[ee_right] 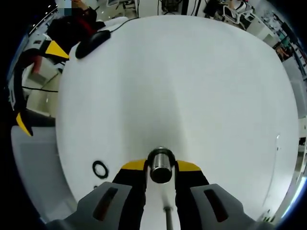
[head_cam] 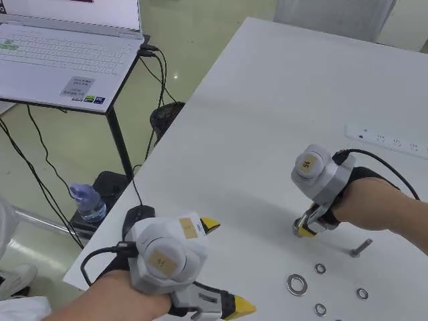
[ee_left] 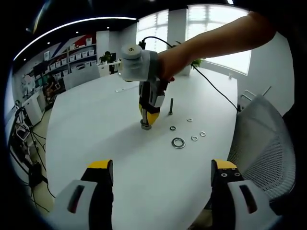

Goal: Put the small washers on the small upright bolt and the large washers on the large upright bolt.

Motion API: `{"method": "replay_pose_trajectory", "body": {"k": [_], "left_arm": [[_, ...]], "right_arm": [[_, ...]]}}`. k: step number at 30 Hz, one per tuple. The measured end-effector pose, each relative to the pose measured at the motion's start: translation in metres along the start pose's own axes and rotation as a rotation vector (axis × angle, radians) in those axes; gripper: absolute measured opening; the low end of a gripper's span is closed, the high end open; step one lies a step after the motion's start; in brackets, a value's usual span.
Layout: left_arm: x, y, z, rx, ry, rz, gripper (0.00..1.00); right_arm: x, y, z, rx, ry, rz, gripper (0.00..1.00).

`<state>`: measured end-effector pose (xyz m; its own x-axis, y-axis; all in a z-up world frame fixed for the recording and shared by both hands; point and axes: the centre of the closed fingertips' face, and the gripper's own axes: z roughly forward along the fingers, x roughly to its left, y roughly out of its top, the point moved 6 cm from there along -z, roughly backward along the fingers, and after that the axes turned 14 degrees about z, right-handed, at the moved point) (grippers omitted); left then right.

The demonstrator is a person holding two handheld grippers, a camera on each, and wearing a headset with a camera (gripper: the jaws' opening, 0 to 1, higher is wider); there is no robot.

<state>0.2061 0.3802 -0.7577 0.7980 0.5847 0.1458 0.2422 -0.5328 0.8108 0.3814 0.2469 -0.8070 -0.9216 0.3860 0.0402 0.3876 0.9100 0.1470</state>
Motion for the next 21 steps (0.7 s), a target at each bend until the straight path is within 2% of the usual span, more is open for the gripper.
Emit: {"method": "replay_pose_trajectory", "body": {"k": [7,9,21], "left_arm": [[-0.0006,0.0016,-0.0010,-0.012,-0.006,0.003,0.86],[-0.0009,0.0042,-0.0009,-0.036,-0.013,-0.015,0.86],[-0.0042,0.0037,-0.0023,-0.021,-0.031,-0.009,0.83]], "right_arm": [[0.0023,-0.0001,0.0037,0.004,-0.007,0.001,0.22],[0.0025,0.0018,0.0039,-0.006,-0.011,0.004,0.22],[0.0039,0.0031,0.0023,-0.005,-0.018,-0.002,0.23]]}}
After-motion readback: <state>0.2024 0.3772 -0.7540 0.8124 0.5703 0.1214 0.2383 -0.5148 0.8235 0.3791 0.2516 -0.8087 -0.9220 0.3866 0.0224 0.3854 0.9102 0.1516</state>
